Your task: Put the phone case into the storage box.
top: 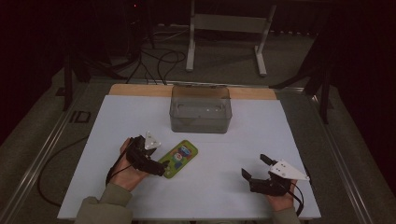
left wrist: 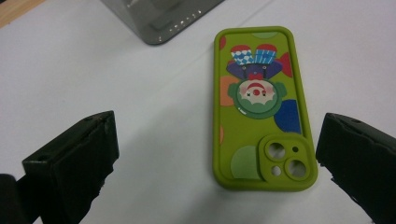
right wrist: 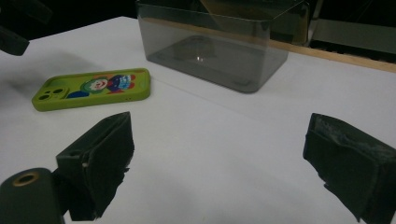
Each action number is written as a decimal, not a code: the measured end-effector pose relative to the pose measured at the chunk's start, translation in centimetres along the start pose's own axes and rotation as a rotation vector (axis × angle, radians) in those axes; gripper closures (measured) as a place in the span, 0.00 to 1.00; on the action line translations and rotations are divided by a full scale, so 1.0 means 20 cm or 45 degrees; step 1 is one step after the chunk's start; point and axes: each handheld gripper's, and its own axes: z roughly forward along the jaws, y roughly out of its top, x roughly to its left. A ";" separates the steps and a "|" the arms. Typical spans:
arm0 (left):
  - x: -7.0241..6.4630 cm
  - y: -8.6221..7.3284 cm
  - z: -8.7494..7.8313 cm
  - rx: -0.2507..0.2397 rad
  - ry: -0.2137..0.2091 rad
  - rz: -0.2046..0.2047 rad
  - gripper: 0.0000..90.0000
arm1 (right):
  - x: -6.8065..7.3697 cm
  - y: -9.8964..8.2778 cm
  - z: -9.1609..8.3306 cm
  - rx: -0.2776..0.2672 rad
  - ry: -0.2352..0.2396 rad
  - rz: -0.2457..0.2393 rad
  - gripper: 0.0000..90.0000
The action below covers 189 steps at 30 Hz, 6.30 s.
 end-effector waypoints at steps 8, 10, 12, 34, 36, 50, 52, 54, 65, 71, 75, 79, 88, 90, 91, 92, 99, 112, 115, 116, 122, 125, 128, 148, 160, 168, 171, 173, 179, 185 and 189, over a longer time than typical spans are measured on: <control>-0.02 0.01 0.04 0.055 -0.008 0.004 0.00 | 0.00 0.00 0.00 0.002 0.002 0.000 0.09; -0.02 0.02 0.05 0.060 -0.011 0.007 0.00 | 0.00 0.00 0.00 0.003 0.003 0.000 0.09; -0.03 0.02 0.06 0.066 -0.014 0.010 0.00 | 0.00 0.00 0.00 0.004 0.004 0.000 0.09; -0.08 0.04 0.16 0.144 -0.033 0.028 0.00 | 0.00 0.00 0.00 0.006 0.001 -0.004 0.09; -0.08 0.04 0.17 0.149 -0.037 0.023 0.00 | 0.00 0.00 0.00 0.006 0.002 -0.003 0.09; -0.11 0.05 0.24 0.214 -0.065 0.039 0.00 | 0.00 0.00 0.00 0.006 0.001 -0.002 0.09; -0.12 0.05 0.25 0.223 -0.071 0.038 0.00 | 0.00 0.00 0.00 0.006 0.001 -0.003 0.09; -0.12 0.06 0.26 0.231 -0.075 0.037 0.00 | 0.00 0.00 0.00 0.007 0.000 -0.003 0.09; -0.13 0.05 0.33 0.298 -0.116 0.019 0.01 | 0.00 0.00 0.01 0.012 -0.006 -0.002 0.09; -0.12 0.03 0.34 0.351 -0.143 0.010 0.03 | 0.00 0.00 0.01 0.013 -0.008 -0.001 0.09; -0.12 0.03 0.34 0.377 -0.174 -0.013 0.07 | 0.00 0.00 0.01 0.015 -0.009 -0.003 0.09; -0.12 0.04 0.34 0.410 -0.170 -0.019 0.08 | 0.00 0.00 0.01 0.015 -0.011 -0.003 0.09; -0.12 0.05 0.33 0.434 -0.174 -0.017 0.17 | 0.00 0.00 0.01 0.019 -0.013 0.001 0.09; -0.13 0.05 0.33 0.432 -0.173 -0.018 0.18 | 0.00 0.00 0.01 0.019 -0.013 -0.002 0.09; -0.13 0.05 0.33 0.427 -0.172 -0.021 0.18 | 0.00 0.00 0.01 0.020 -0.013 -0.001 0.09; -0.13 0.05 0.33 0.422 -0.170 -0.023 0.18 | 0.00 0.00 0.01 0.021 -0.013 0.000 0.09; -0.14 0.04 0.32 0.391 -0.147 -0.001 0.18 | 0.00 -0.01 0.01 0.025 -0.011 0.000 0.09; -0.10 0.04 0.27 0.278 -0.092 -0.081 0.18 | 0.00 -0.01 0.02 0.045 -0.014 0.002 0.09; -0.09 0.03 0.25 0.227 -0.077 -0.097 0.18 | 0.00 -0.01 0.03 0.062 -0.023 -0.003 0.09; -0.09 0.03 0.25 0.210 -0.070 -0.104 0.18 | 0.00 -0.01 0.03 0.062 -0.023 -0.002 0.09; -0.08 0.01 0.23 0.145 -0.062 -0.128 0.18 | 0.00 -0.01 0.03 0.068 -0.021 0.004 0.09; -0.07 0.01 0.23 0.118 -0.052 -0.129 0.18 | 0.01 -0.01 0.04 0.072 -0.021 0.002 0.09; -0.07 0.01 0.21 0.073 -0.043 -0.140 0.18 | 0.01 -0.02 0.04 0.076 -0.011 0.010 0.09; -0.09 0.02 0.10 -0.095 0.022 -0.176 0.18 | 0.03 0.08 0.10 0.140 0.105 0.140 0.09; -0.09 0.02 0.07 -0.151 0.040 -0.195 0.18 | 0.10 0.14 0.18 0.128 0.152 0.153 0.09; -0.10 0.02 0.06 -0.169 0.051 -0.193 0.18 | 0.13 0.18 0.21 0.135 0.176 0.146 0.09; -0.11 0.02 0.05 -0.177 0.052 -0.193 0.18 | 0.14 0.20 0.22 0.128 0.180 0.136 0.09; -0.10 0.02 0.05 -0.178 0.051 -0.193 0.18 | 0.15 0.21 0.23 0.123 0.187 0.135 0.09; -0.10 0.02 0.04 -0.201 0.071 -0.200 0.18 | 0.17 0.23 0.24 0.115 0.198 0.129 0.09; -0.10 0.01 0.03 -0.216 0.077 -0.205 0.18 | 0.19 0.24 0.26 0.112 0.207 0.143 0.09; -0.10 0.01 0.02 -0.225 0.082 -0.207 0.18 | 0.20 0.25 0.27 0.107 0.215 0.149 0.09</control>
